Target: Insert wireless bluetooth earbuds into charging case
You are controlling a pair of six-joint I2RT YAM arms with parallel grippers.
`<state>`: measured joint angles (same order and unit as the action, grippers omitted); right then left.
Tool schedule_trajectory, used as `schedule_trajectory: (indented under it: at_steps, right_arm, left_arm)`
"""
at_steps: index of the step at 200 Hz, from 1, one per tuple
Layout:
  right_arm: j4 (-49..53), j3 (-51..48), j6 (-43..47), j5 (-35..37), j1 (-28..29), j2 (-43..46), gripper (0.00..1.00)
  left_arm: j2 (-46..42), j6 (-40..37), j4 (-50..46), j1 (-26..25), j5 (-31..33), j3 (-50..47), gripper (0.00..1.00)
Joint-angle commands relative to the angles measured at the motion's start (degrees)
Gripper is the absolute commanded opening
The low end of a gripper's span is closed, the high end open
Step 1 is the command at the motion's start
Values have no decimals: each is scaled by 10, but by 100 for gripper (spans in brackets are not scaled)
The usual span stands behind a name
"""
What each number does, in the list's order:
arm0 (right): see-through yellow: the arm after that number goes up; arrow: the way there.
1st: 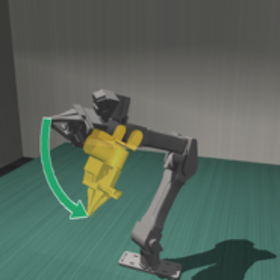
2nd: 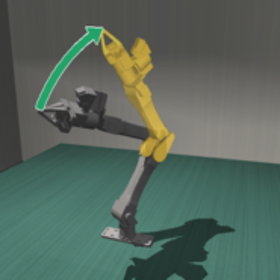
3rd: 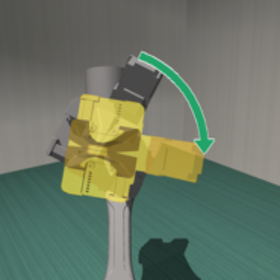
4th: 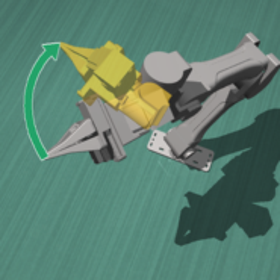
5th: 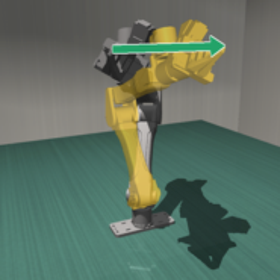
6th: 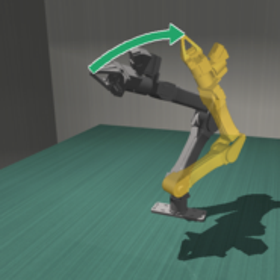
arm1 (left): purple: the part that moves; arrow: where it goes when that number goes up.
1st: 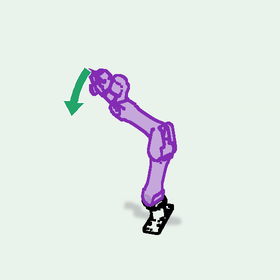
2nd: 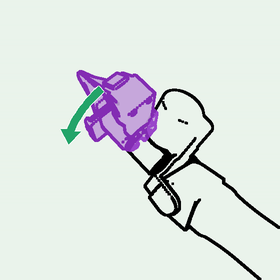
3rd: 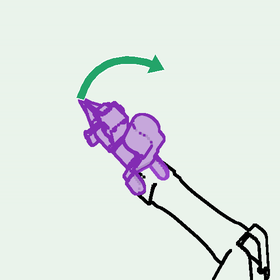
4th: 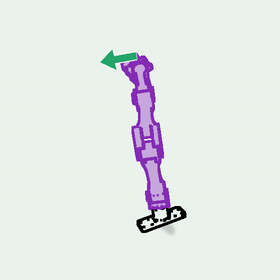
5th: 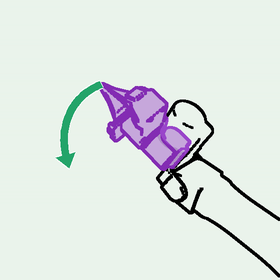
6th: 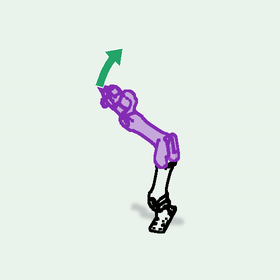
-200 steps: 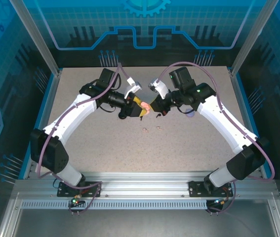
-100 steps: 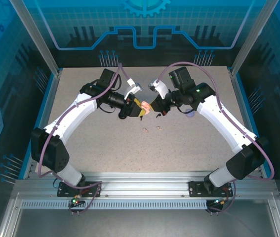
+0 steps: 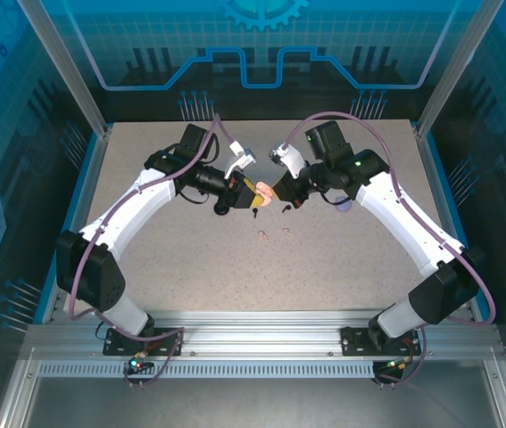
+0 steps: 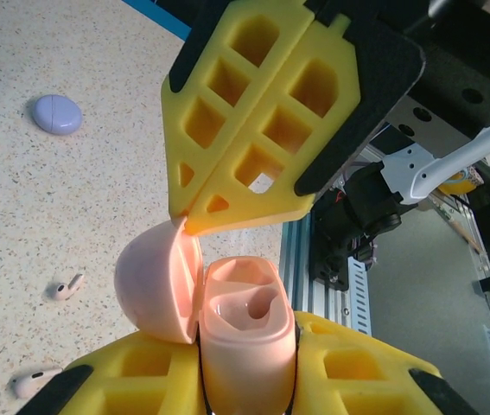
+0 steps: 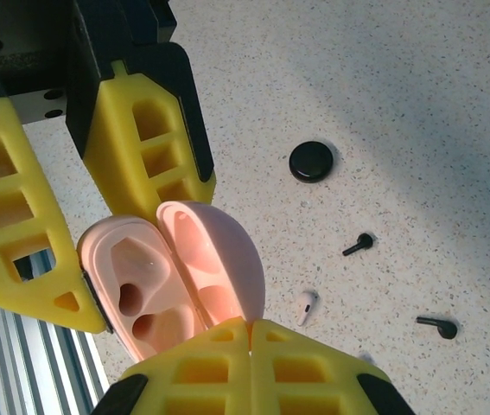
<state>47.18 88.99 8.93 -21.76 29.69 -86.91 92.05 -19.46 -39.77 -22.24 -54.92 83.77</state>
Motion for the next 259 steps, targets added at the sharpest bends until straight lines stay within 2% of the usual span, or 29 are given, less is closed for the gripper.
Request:
schedule_trajectory:
  at_steps: [1,28,46,60,75,89,116,143,173,197,235,259]
  right_arm:
    - [-13,14,-10,-6,4,4,0]
    - [-23,14,-18,-6,4,7,0]
    - [-26,14,-21,-4,3,7,1]
    - [-29,16,-27,-1,2,8,14]
    - [-37,15,-35,5,-2,14,33]
    - [-45,14,-51,6,-8,24,46]
    - [-70,-6,-93,6,-35,62,58]
    - [-102,-51,-163,20,-68,106,66]
    - [-101,-94,-237,75,-80,110,67]
    - [-111,-132,-279,85,-77,84,67]
    - [-120,-158,-316,125,-30,2,66]
    - [-117,-147,-315,157,15,-67,64]
  left_arm:
    - [5,12,33,-7,-23,-14,8]
    - [-5,28,64,-8,-24,-32,0]
    - [-11,36,79,-8,-21,-41,0]
    - [-17,42,93,-8,-17,-49,0]
    - [-27,56,119,-8,-5,-64,0]
    - [-42,73,156,-7,12,-84,0]
    - [-83,113,245,-5,60,-142,0]
    - [-135,158,360,-3,114,-215,0]
    - [-211,209,512,-4,203,-312,0]
    - [-271,231,618,-5,286,-377,0]
    - [-327,221,667,-12,361,-407,0]
    - [-344,222,686,-13,377,-411,0]
